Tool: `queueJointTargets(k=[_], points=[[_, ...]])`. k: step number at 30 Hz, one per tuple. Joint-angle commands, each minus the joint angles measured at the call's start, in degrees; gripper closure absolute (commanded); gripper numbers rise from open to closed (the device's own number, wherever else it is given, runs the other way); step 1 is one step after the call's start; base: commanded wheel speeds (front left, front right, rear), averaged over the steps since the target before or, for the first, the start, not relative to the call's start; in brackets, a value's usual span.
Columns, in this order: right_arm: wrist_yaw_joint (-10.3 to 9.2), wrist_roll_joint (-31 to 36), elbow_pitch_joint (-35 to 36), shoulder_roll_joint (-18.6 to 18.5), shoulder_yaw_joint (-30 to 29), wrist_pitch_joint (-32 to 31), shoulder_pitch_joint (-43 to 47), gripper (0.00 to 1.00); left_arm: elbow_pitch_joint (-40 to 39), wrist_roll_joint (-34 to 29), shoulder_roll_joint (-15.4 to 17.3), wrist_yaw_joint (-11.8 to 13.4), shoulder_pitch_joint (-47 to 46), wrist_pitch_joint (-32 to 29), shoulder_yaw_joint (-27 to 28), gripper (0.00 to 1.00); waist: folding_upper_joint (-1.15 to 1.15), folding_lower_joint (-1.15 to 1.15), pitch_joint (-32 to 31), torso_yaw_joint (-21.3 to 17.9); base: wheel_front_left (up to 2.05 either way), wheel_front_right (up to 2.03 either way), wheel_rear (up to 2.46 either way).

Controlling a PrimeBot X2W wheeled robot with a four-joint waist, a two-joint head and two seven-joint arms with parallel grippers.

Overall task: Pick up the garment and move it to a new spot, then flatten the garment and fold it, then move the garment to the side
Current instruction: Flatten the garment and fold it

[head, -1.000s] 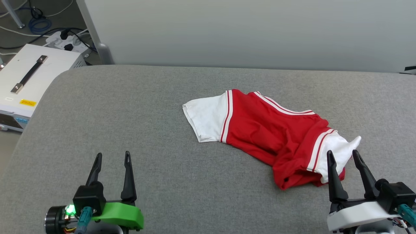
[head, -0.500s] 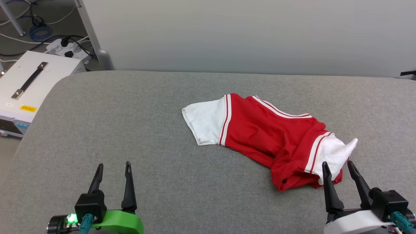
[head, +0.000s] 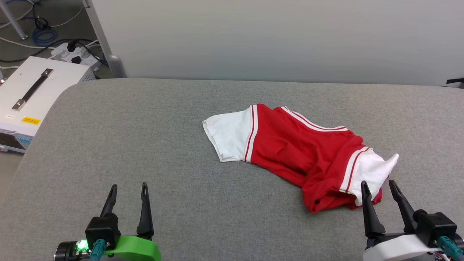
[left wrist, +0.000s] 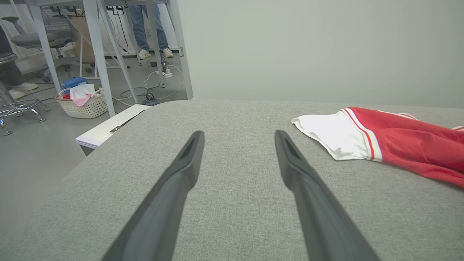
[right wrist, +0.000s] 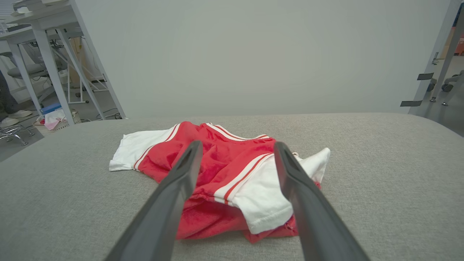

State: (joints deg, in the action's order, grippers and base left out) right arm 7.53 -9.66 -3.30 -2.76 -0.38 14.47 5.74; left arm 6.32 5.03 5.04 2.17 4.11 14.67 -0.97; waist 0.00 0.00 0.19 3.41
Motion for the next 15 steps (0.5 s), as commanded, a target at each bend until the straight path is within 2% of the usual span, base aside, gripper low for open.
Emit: queueJointTargets(k=[1, 9, 15], points=[[-0.04, -0.1, 0.3, -0.1, -0.5, 0.5, -0.6, 0.00, 0.1, -0.5, -0.5, -0.5, 0.7, 0.3, 0.3, 0.00, 0.00, 0.00, 0.1, 0.0, 0.00, 0.00, 0.00], [-0.04, 3.3, 4.4, -0.7, -5.2, 0.5, -8.0, 0.00, -0.2, -0.8, -1.3, -1.2, -0.6, 0.3, 0.5, 0.00, 0.00, 0.00, 2.2, 0.0, 0.00, 0.00, 0.00], [-0.04, 3.5, 4.6, -8.3, -5.7, 0.5, -18.5, 0.00, -1.1, -0.9, -1.7, -1.5, -2.8, 0.3, 0.3, 0.00, 0.00, 0.00, 5.5, 0.4, 0.00, 0.00, 0.00]])
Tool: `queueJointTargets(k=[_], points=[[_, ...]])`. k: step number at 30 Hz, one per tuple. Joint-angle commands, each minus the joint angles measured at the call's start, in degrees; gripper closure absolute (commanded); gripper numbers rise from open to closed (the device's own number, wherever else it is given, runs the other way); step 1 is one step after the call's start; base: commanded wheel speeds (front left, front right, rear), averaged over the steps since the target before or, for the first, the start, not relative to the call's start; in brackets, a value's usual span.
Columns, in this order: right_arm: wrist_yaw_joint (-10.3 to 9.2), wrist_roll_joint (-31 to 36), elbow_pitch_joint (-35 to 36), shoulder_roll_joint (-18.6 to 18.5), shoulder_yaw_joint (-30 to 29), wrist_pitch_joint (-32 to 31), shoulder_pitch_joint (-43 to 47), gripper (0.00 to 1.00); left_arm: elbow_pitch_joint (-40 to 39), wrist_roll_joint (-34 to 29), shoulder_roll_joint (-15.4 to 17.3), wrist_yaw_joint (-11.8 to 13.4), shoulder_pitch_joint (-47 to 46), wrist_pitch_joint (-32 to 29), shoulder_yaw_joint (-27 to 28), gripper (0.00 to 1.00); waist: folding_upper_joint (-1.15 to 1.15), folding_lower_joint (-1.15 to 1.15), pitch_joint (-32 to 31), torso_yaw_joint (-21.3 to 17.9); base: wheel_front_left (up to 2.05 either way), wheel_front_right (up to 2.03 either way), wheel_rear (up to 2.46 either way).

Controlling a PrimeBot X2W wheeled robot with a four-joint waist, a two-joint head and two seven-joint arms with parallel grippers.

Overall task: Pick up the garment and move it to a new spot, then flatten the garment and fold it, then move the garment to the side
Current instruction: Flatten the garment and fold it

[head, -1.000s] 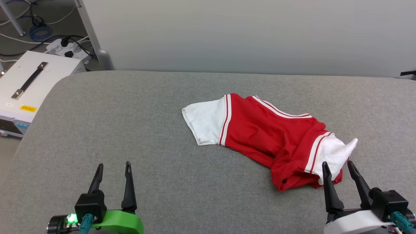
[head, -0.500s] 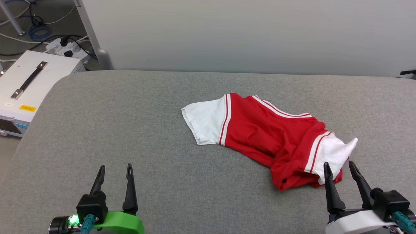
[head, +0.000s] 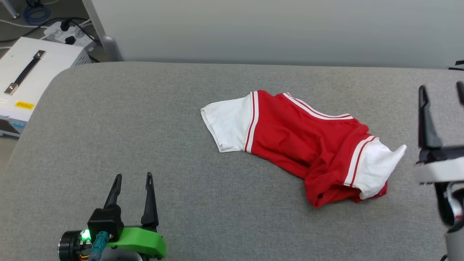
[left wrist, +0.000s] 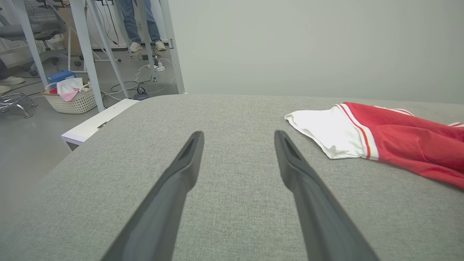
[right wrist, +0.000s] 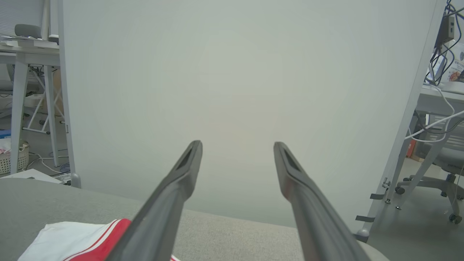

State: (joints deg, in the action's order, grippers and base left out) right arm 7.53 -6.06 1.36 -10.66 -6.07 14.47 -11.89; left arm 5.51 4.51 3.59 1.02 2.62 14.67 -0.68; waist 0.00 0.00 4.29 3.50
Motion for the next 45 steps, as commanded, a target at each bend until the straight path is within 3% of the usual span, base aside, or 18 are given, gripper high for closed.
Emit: queueJointTargets(k=[1, 5, 8, 9, 10, 11, 19, 22, 26, 37, 38, 45], points=[[-0.04, -0.4, -0.6, -2.0, -0.1, 0.5, -3.1, 0.00, -0.3, -0.4, -0.3, -0.4, -1.7, 0.3, -0.1, 0.00, 0.00, 0.00, 2.0, 0.5, 0.00, 0.00, 0.00], [-0.04, -2.6, -5.6, -7.4, 2.3, 0.2, -8.9, 0.00, -0.5, -0.1, -0.5, -0.5, -3.2, 0.3, -0.4, 0.00, 0.00, 0.00, 4.3, 1.3, 0.00, 0.00, 0.00], [-0.04, -6.6, -9.4, -12.2, 6.2, -4.5, -13.6, 0.00, -0.9, 0.2, -0.6, -0.4, -4.3, 0.3, -0.6, 0.00, 0.00, 0.00, 6.4, 1.9, 0.00, 0.00, 0.00], [-0.04, -8.5, -10.6, -14.0, 8.1, -7.4, -15.1, 0.00, -1.0, 0.3, -0.6, -0.4, -4.6, 0.3, -0.7, 0.00, 0.00, 0.00, 7.1, 2.2, 0.00, 0.00, 0.00], [-0.04, -12.7, -12.2, -19.6, 13.7, -14.8, -18.8, 0.00, -1.3, 0.7, -0.7, -0.2, -5.7, 0.3, -0.9, 0.00, 0.00, 0.00, 9.0, 2.8, 0.00, 0.00, 0.00], [-0.04, -14.6, -12.7, -21.5, 16.1, -18.0, -20.0, 0.00, -1.4, 0.8, -0.7, -0.1, -6.0, 0.3, -1.1, 0.00, 0.00, 0.00, 9.7, 3.0, 0.00, 0.00, 0.00], [-0.04, -31.4, -14.3, -32.2, 32.0, -42.1, -26.0, 0.00, -2.6, 2.3, -0.7, 0.8, -9.0, 0.3, -2.5, 0.00, 0.00, 0.00, 14.3, 4.6, 0.00, 0.00, 0.00], [-0.04, -36.0, -15.3, -34.5, 35.4, -49.2, -28.1, 0.00, -2.9, 2.9, -0.7, 1.2, -10.4, 0.3, -3.4, 0.00, 0.00, 0.00, 16.1, 5.4, 0.00, 0.00, 0.00], [-0.04, -37.7, -17.2, -35.7, 39.0, -53.7, -30.6, 0.00, -3.0, 3.8, -0.7, 1.7, -11.8, 0.3, -4.7, 0.00, 0.00, 0.00, 18.3, 6.5, 0.00, 0.00, 0.00], [-0.04, -40.1, -24.0, -35.4, 47.1, -55.5, -29.1, 0.00, -2.7, 5.2, -0.7, 3.1, -12.8, 0.3, -6.3, 0.00, 0.00, 0.00, 20.3, 8.3, 0.00, 0.00, 0.00], [-0.04, -40.2, -24.2, -35.5, 47.6, -54.7, -29.1, 1.00, -2.6, 5.2, -0.7, 3.2, -12.6, 0.3, -6.1, 0.00, 0.00, 0.00, 20.0, 8.1, 0.00, 0.00, 0.00], [-0.04, -39.2, -22.1, -37.4, 47.7, -45.1, -30.8, 1.00, -2.5, 4.5, -0.7, 3.1, -11.8, 0.3, -5.4, 0.00, 0.00, 0.00, 17.7, 6.0, 0.00, 0.00, 0.00]])
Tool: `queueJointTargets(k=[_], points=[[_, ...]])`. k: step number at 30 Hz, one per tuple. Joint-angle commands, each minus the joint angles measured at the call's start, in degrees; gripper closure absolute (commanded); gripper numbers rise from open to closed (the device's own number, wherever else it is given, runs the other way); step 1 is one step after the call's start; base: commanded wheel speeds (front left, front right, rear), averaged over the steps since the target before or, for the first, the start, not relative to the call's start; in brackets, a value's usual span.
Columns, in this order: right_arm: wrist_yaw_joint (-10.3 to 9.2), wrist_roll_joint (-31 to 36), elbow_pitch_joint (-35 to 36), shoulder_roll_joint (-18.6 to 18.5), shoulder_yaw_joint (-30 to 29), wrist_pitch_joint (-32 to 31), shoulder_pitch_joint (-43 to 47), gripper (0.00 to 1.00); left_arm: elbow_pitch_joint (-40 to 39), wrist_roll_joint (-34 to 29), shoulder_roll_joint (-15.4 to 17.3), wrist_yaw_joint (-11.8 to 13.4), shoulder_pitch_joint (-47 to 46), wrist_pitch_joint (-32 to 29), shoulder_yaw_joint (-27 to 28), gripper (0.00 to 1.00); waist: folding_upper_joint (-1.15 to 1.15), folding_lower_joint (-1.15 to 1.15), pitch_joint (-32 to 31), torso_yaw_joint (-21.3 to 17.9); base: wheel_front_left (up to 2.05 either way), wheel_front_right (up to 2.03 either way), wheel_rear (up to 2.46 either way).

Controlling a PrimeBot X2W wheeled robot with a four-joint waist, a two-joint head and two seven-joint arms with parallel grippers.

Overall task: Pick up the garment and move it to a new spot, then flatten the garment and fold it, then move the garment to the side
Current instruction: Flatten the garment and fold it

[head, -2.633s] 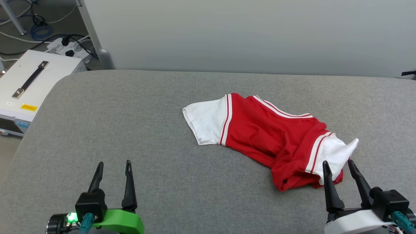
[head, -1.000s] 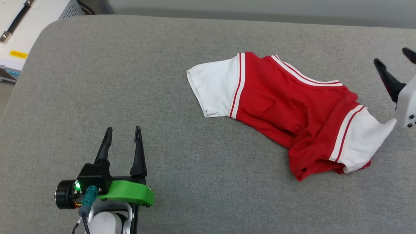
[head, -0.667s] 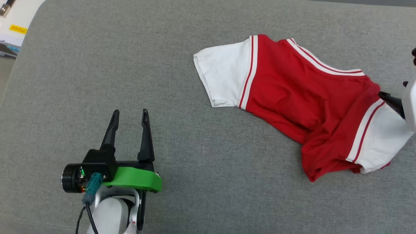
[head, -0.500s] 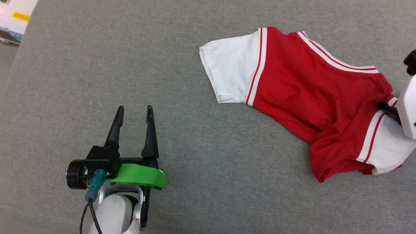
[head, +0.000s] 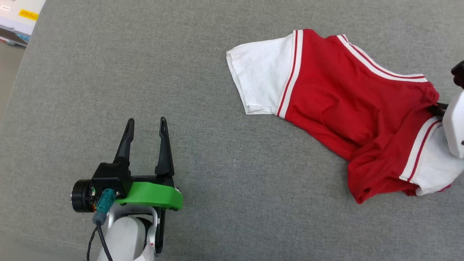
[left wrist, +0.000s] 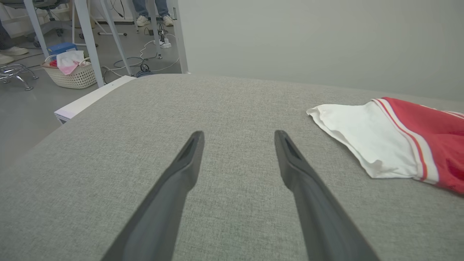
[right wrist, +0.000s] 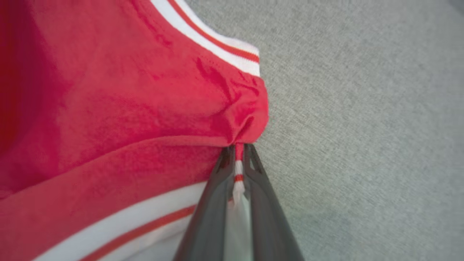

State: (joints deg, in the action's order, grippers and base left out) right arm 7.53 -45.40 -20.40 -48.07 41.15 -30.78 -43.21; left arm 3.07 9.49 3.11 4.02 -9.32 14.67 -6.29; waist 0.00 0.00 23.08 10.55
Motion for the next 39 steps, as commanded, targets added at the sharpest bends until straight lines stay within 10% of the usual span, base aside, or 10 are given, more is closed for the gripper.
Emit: queueJointTargets(k=[1, 16, 37, 39], points=[[-0.04, 0.1, 0.1, -0.3, -0.2, 1.6, 0.2, 1.00, -0.1, -0.6, -0.2, 0.0, 0.4, 0.3, 0.3, 0.00, 0.00, 0.00, -1.4, -1.5, 0.00, 0.00, 0.00], [-0.04, 3.4, 4.4, -4.2, -5.9, 6.0, -9.8, 1.00, -0.8, -0.3, -0.2, -0.3, 0.4, 0.3, -0.3, 0.00, 0.00, 0.00, -0.5, 0.0, 0.00, 0.00, 0.00], [-0.04, 0.8, -15.2, 8.4, 13.1, 4.5, -18.5, 1.00, -0.6, 2.9, -0.2, 1.9, -2.9, 0.3, -3.4, 0.00, 0.00, 0.00, 4.6, 4.6, 0.00, 0.00, 0.00], [-0.04, -0.2, -15.7, 8.2, 13.7, 7.1, -18.6, 0.30, -0.5, 2.7, -0.2, 2.0, -2.6, 0.3, -3.0, 0.00, 0.00, 0.00, 3.8, 4.3, 0.00, 0.00, 0.00]])
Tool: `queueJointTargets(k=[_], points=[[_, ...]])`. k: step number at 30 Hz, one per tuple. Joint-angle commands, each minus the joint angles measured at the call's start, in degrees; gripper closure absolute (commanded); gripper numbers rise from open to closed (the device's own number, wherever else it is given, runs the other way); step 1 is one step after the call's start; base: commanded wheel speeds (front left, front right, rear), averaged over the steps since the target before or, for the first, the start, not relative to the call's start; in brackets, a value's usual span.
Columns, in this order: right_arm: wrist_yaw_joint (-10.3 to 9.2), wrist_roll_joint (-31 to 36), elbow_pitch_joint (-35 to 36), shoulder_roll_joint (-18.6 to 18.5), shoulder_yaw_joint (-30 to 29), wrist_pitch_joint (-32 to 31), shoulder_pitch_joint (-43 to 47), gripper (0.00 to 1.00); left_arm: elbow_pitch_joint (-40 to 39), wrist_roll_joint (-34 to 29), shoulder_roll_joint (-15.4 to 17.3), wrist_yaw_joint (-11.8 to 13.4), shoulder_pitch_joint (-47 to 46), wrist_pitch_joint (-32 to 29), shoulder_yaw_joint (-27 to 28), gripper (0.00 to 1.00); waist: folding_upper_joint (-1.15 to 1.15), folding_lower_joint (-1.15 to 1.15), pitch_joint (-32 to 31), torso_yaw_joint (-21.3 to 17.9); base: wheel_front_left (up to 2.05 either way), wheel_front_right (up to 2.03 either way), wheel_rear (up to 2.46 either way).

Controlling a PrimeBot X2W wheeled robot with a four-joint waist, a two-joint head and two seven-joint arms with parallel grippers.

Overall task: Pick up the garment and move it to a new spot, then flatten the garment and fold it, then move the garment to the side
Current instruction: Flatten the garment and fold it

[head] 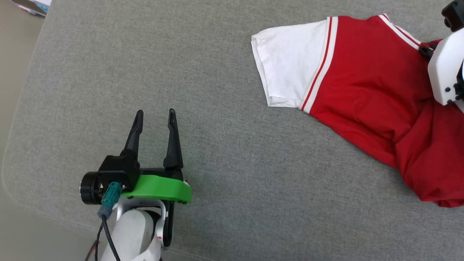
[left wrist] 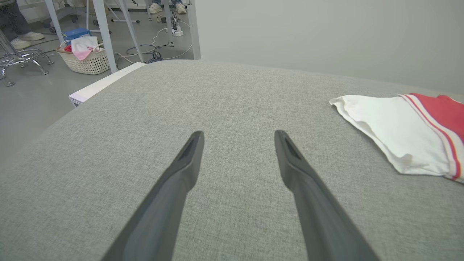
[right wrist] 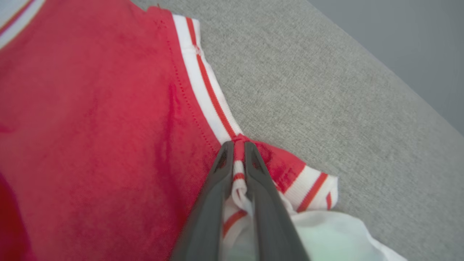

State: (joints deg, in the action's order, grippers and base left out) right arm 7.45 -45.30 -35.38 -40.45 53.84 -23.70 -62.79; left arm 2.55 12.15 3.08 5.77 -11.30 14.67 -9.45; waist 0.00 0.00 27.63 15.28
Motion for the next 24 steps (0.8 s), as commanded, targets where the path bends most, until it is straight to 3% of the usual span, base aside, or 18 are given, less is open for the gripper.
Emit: queueJointTargets(k=[1, 6, 14, 19, 24], points=[[0.03, -0.5, -0.8, 0.2, 1.6, 1.7, 1.0, 0.00, 0.1, -0.2, -0.2, 0.2, -0.5, 0.3, 0.4, 0.00, 0.00, 0.00, -1.3, -0.7, 0.00, 0.00, 0.00], [0.03, -0.8, 0.0, -0.9, 0.4, 13.9, 2.1, 0.00, 0.0, -1.8, -0.2, -0.3, 0.6, 0.3, 2.0, 0.00, 0.00, 0.00, -4.6, -2.4, 0.00, 0.00, 0.00], [0.03, 1.8, -0.1, 0.8, -10.7, 35.0, 9.3, 0.00, -0.5, -5.2, -0.2, -2.4, 2.4, 0.3, 5.6, 0.00, 0.00, 0.00, -9.4, -6.4, 0.00, 0.00, 0.00], [0.03, 8.5, 2.2, 5.1, -22.4, 38.5, 16.0, 0.00, -0.4, -6.7, 0.2, -4.8, 1.5, 0.3, 8.1, 0.00, 0.00, 0.00, -11.3, -8.4, 0.00, 0.00, 0.00], [0.03, 18.6, 13.0, 13.3, -38.3, 38.7, 28.2, 0.00, -0.5, -7.3, 1.8, -7.8, -2.7, 0.3, 10.4, 0.00, 0.00, 0.00, -12.3, -10.3, 0.00, 0.00, 0.00]])
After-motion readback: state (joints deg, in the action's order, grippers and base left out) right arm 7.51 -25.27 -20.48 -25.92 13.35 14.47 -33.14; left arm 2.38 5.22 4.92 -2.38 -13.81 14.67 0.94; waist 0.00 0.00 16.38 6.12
